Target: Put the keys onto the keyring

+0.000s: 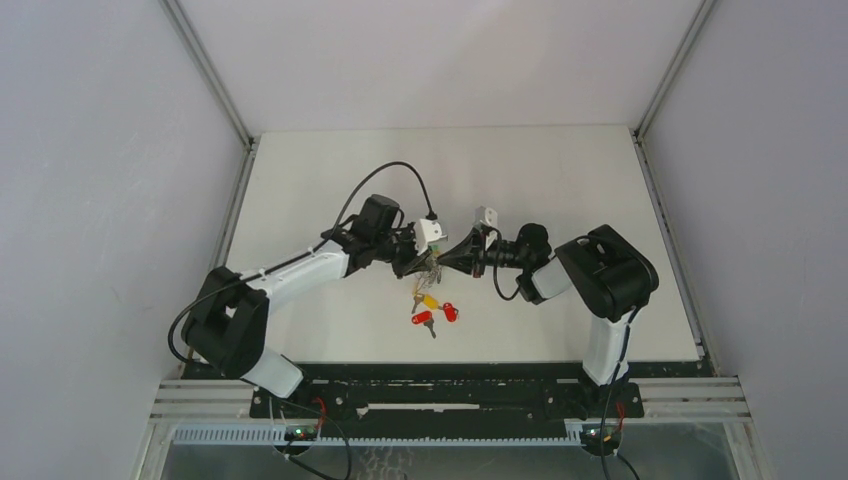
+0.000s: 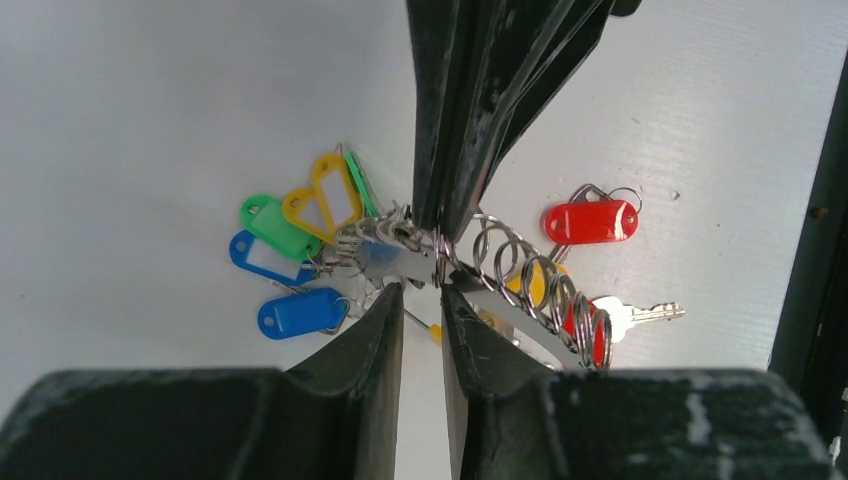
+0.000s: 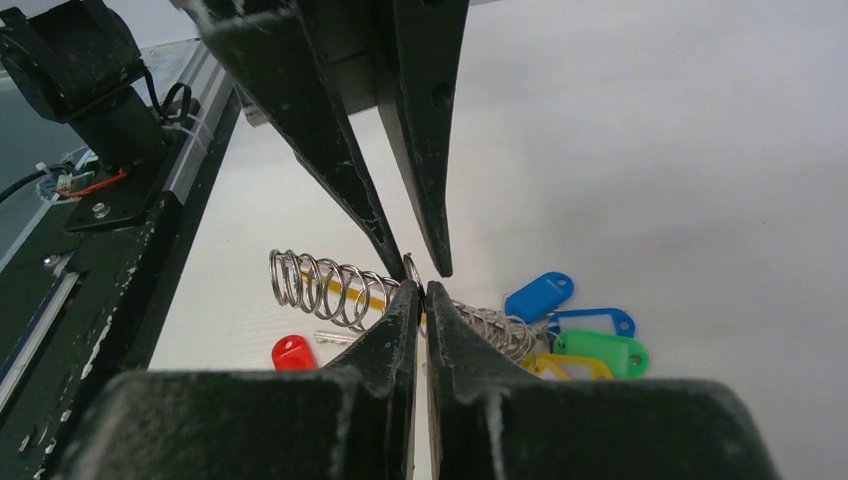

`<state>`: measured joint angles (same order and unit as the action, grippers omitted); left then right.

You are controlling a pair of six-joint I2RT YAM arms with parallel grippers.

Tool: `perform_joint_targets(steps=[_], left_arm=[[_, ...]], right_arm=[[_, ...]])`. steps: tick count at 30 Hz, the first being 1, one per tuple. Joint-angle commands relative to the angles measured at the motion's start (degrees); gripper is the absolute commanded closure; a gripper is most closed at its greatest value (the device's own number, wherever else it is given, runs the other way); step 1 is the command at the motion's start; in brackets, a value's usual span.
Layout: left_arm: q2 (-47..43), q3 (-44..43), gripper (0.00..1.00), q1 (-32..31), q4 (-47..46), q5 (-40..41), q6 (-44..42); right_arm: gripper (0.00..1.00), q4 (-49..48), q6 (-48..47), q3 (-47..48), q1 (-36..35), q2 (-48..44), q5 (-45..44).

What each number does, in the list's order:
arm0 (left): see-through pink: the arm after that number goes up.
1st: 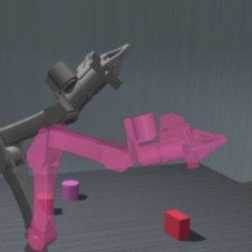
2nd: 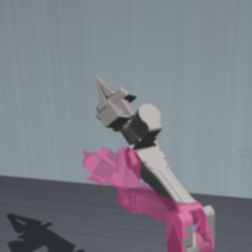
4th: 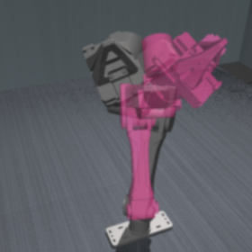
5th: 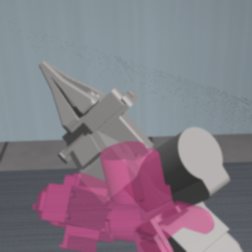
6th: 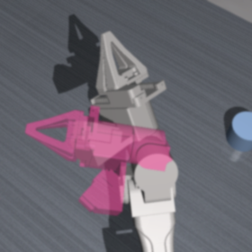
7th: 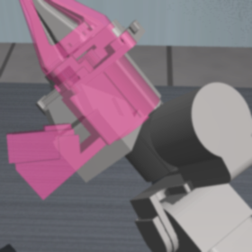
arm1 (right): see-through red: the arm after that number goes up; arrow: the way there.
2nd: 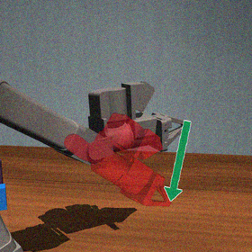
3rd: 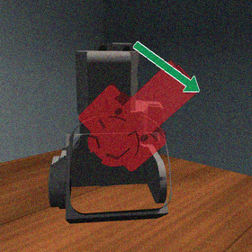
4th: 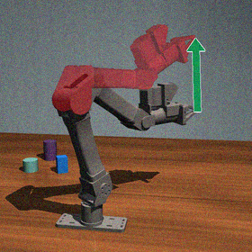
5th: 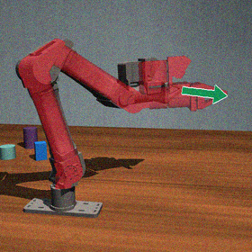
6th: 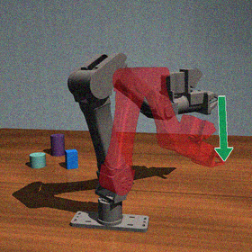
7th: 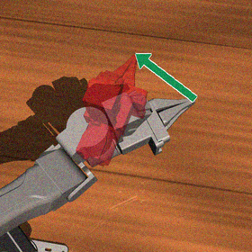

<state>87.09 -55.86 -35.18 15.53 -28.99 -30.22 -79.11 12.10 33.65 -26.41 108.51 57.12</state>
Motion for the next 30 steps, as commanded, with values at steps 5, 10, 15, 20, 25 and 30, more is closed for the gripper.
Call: perform_joint_targets(steps=[5, 10, 15, 20, 25, 30], left_arm=[[-2.79, 9.96, 0.75, 1.59, -22.30, -6.99, 8.13], [-3.98, 16.30, 0.73, 2.38, -36.53, -7.87, 11.17], [-4.44, 19.55, 0.72, 3.33, -43.47, -9.37, 12.72], [-6.20, 23.04, 0.71, 4.08, -48.69, -9.08, 13.52], [-5.70, 25.07, 0.71, 4.94, -55.96, -9.45, 16.85], [-4.50, 25.09, 0.71, 4.94, -58.48, -9.93, 17.30]], right_arm=[[1.00, -4.82, 1.17, 0.12, 0.53, -3.24, 0.84], [1.00, -4.67, 1.14, 0.37, 0.34, -3.13, 0.88], [1.00, -4.30, 0.75, 0.38, 0.15, -3.30, 0.57], [1.00, -2.40, -0.47, 0.36, -0.07, -4.16, -0.36], [1.00, 1.92, -3.14, 0.37, -0.99, -5.50, -2.12], [1.00, 9.74, -4.89, 0.37, -1.76, -7.54, -6.97]])
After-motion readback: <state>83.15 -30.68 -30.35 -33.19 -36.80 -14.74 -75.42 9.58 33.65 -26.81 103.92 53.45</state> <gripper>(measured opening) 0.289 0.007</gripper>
